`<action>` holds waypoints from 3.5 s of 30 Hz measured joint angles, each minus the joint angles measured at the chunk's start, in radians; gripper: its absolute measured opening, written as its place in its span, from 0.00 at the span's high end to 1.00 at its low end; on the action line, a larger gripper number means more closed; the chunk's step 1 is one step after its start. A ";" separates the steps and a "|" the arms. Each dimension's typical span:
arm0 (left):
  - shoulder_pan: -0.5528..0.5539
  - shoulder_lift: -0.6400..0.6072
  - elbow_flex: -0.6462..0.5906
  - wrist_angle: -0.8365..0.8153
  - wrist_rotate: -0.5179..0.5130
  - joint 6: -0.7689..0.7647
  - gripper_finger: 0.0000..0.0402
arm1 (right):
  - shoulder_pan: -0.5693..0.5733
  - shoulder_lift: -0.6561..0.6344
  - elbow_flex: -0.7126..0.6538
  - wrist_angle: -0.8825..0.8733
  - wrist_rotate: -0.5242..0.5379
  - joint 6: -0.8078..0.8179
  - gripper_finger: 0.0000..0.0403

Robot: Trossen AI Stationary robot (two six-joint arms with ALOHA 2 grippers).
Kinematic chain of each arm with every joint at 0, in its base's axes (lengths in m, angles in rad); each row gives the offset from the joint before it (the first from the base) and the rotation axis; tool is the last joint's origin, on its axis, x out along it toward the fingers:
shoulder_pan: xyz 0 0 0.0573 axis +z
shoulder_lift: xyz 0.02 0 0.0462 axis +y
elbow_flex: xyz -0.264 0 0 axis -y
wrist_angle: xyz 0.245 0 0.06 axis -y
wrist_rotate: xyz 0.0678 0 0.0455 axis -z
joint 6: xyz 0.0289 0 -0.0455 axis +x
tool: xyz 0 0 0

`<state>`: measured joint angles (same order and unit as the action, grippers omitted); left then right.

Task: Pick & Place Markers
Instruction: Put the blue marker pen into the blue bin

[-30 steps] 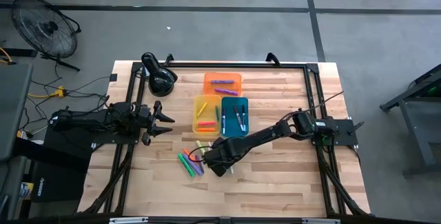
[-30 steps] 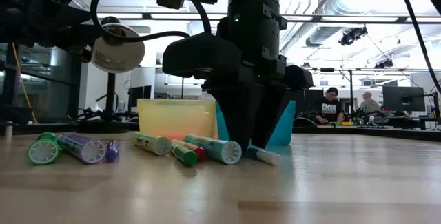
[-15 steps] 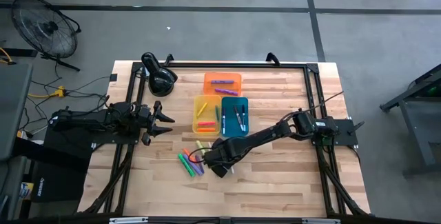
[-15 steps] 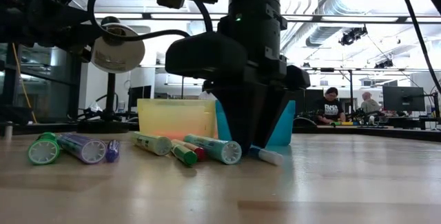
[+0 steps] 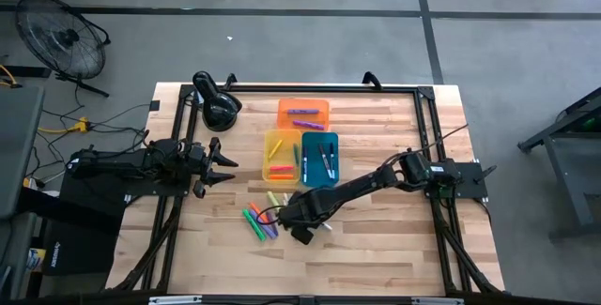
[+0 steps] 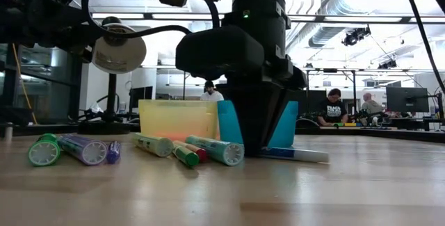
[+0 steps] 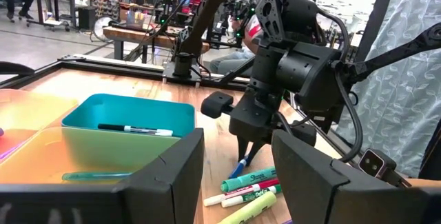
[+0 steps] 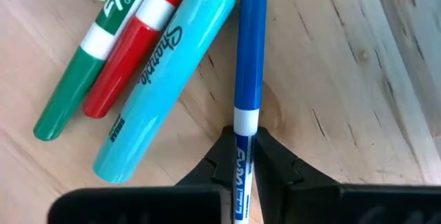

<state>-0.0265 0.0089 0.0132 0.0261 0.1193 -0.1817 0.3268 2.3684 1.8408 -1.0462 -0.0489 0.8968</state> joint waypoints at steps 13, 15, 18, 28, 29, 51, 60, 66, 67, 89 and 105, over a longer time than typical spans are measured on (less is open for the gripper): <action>0.000 0.000 0.000 0.000 0.000 0.000 0.58 | 0.018 0.005 0.027 -0.046 0.094 -0.048 0.95; 0.000 0.000 0.000 0.000 0.000 0.000 0.58 | 0.027 0.008 0.052 -0.072 0.124 -0.053 0.95; 0.000 0.000 0.000 0.000 0.000 0.000 0.58 | 0.039 0.013 0.092 -0.110 0.162 -0.055 0.95; 0.000 0.000 0.000 0.000 0.000 0.000 0.58 | 0.075 0.020 0.178 -0.285 0.211 -0.033 0.96; 0.000 0.000 0.000 0.000 0.000 0.000 0.58 | 0.078 0.020 0.186 -0.302 0.224 -0.033 0.96; 0.000 0.000 0.000 0.000 0.000 0.000 0.58 | -0.017 -0.038 0.432 -0.525 0.415 -0.110 0.96; 0.000 0.000 0.000 0.000 0.000 0.000 0.58 | -0.154 -0.070 0.419 -0.525 0.440 -0.112 0.96; 0.000 0.000 0.000 0.000 0.000 0.000 0.58 | -0.224 -0.069 0.419 -0.526 0.428 -0.074 0.95; 0.000 0.000 0.000 0.000 0.000 0.000 0.58 | -0.235 -0.070 0.419 -0.525 0.427 -0.059 0.95; 0.000 0.000 0.000 0.000 0.000 0.000 0.58 | -0.388 -0.263 -0.100 -0.051 0.276 -0.039 0.93; 0.000 0.000 0.000 0.000 0.000 0.000 0.58 | -0.417 -0.263 -0.204 0.058 0.194 -0.070 0.90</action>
<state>-0.0264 0.0090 0.0132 0.0261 0.1196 -0.1815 -0.0906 2.1056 1.6367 -0.9886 0.1454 0.8273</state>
